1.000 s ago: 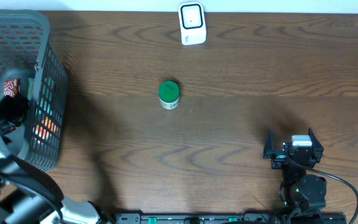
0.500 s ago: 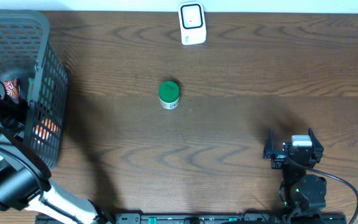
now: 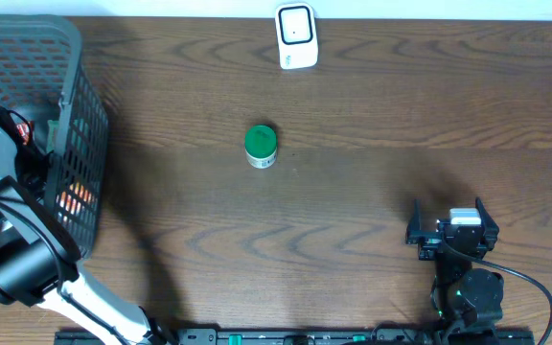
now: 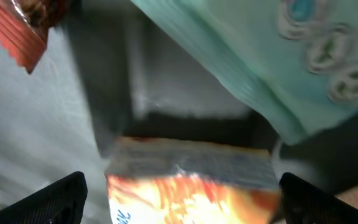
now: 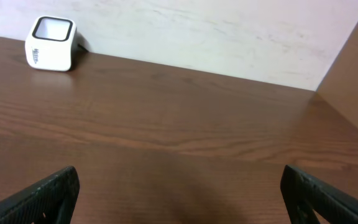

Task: Scan the item barcode
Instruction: 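Reach the left gripper into the basket and grasp the orange snack box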

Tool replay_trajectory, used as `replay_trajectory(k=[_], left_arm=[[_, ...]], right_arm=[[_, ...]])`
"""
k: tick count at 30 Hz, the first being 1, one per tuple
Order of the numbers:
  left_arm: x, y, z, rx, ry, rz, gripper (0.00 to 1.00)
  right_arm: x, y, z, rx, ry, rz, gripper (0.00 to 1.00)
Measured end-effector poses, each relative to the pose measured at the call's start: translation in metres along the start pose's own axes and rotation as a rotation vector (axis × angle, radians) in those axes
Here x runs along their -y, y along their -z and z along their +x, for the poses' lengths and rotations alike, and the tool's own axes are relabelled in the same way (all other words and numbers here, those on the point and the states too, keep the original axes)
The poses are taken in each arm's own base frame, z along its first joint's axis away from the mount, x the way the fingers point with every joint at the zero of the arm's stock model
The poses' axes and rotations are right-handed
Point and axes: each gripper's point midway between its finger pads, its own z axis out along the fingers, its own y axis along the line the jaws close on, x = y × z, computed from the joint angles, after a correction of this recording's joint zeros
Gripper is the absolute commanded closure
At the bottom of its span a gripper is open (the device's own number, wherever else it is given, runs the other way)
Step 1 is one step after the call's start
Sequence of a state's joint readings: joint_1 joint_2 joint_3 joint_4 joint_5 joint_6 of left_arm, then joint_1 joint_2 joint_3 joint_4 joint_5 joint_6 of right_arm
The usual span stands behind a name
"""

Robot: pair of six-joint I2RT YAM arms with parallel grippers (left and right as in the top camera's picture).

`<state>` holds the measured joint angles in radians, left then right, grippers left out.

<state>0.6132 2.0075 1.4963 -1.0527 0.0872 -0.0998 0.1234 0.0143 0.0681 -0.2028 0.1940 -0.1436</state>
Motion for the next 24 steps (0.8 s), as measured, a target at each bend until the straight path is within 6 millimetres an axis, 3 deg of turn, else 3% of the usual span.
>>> replay_trajectory(k=[11,14,24], left_arm=[[-0.007,-0.017,0.013,-0.034,0.013,-0.027,0.01],[-0.006,-0.017,0.015,-0.034,0.029,-0.021,0.16],[-0.006,-0.017,0.024,-0.070,0.034,-0.021,0.26]], right_arm=[[0.000,0.000,0.000,0.000,0.000,0.000,0.01],[0.000,0.000,0.000,0.000,0.000,0.000,0.01],[0.000,0.000,0.000,0.000,0.000,0.000,0.01]])
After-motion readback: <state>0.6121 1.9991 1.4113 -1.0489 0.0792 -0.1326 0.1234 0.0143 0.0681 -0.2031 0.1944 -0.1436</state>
